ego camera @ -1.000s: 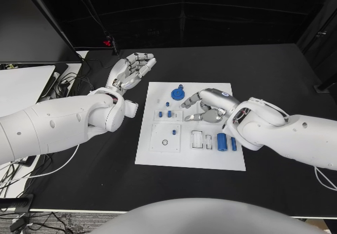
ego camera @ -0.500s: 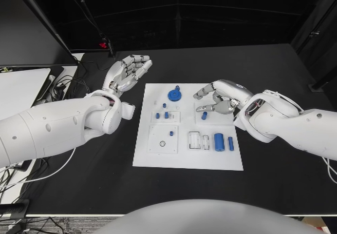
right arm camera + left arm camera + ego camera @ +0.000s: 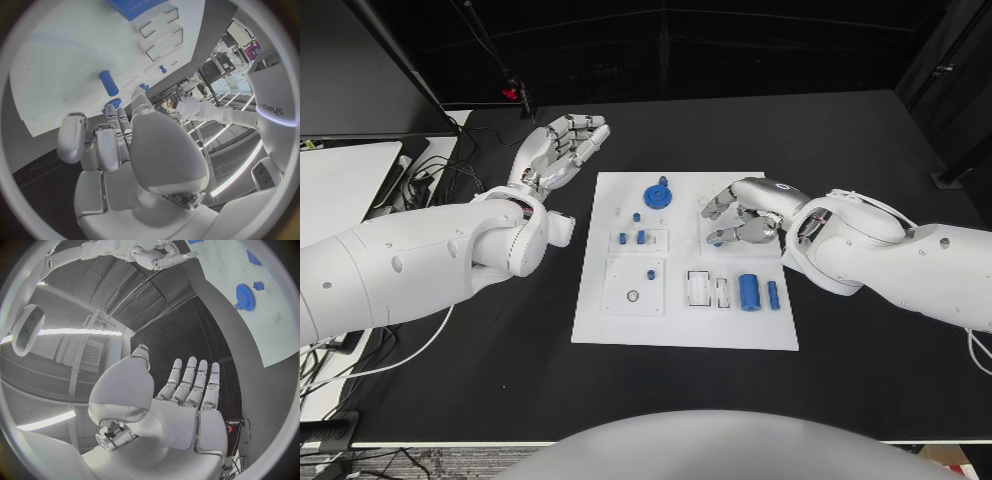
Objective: Assemble the parts on the task board
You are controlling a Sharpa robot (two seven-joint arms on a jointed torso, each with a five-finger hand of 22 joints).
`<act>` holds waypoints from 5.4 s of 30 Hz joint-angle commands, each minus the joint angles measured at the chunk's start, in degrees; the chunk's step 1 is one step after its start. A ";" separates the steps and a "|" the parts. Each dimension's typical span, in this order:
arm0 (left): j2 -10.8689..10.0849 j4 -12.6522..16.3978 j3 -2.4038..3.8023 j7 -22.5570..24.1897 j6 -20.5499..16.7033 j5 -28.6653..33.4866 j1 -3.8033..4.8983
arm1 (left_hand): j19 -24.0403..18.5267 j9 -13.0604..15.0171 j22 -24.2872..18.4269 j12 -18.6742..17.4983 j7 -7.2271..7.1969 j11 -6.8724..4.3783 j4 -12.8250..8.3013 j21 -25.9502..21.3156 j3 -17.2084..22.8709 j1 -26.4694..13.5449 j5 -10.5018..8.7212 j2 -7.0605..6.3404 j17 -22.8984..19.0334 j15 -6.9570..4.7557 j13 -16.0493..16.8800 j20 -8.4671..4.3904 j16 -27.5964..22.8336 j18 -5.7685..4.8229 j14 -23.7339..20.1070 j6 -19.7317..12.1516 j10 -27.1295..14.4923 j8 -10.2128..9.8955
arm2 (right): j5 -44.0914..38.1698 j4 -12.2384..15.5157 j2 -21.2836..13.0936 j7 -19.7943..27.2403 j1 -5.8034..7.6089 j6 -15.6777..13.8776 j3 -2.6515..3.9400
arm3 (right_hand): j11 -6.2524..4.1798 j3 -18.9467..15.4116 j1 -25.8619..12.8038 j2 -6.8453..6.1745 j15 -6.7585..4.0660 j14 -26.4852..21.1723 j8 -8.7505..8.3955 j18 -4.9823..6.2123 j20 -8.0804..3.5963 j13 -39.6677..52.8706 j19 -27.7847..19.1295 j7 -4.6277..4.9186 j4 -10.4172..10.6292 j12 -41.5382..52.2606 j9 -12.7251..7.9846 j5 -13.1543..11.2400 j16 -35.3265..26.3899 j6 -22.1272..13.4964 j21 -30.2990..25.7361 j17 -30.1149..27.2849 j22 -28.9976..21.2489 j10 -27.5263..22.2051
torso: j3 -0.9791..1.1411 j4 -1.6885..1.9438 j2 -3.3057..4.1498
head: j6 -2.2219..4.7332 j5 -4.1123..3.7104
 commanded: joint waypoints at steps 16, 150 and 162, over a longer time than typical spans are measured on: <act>0.19 -0.15 0.05 7.27 0.34 0.06 0.04 | 0.26 -0.08 -0.05 0.25 8.35 -0.07 -0.13 0.35 -0.36 -0.05 0.28 0.48 -0.06 -0.07 -0.08 0.13 0.23 -1.03 -0.40 -0.35 -0.32 0.28 | -5.41 0.12 0.98 -8.44 -0.05 5.43 0.03 | -0.82 1.54 0.67 0.04 -0.71 1.39 2.09 0.18 -0.71 0.02 -0.12 -0.79 -0.20 3.88 0.44 0.15 -0.34 4.78 -0.55 -0.11 0.36 4.10 | 0.01 0.01 -0.01 | -0.06 -0.01; 0.20 -0.10 0.05 7.15 0.31 0.06 -0.31 | 0.24 -0.29 -0.22 0.84 8.34 -0.09 -0.13 0.33 -0.80 0.30 0.74 0.87 -0.47 -0.08 -0.25 0.13 0.70 -1.05 -0.43 -0.45 -0.36 0.73 | -10.19 -0.13 16.56 -0.56 -3.42 12.90 0.13 | -3.31 6.33 8.39 2.20 -2.99 1.76 2.61 -0.06 -3.12 -0.52 0.39 -3.19 0.93 -1.69 0.33 0.11 -0.72 13.16 -0.34 0.39 0.76 14.71 | -0.06 -0.04 -0.01 | -1.94 2.98; 0.18 -0.24 0.05 7.13 0.34 0.06 -0.31 | 0.24 -0.29 -0.22 0.84 8.34 -0.09 -0.13 0.33 -0.80 0.30 0.74 0.87 -0.47 -0.08 -0.25 0.13 0.70 -1.05 -0.43 -0.45 -0.36 0.73 | -10.48 0.48 15.66 -1.90 -3.57 13.91 0.12 | -3.30 6.37 8.39 2.23 -2.97 1.74 2.56 -0.04 -3.10 -0.51 0.34 -3.17 0.94 -1.76 0.31 0.11 -0.76 13.12 -0.44 0.30 0.68 14.71 | -0.02 -0.02 -0.01 | -1.90 2.84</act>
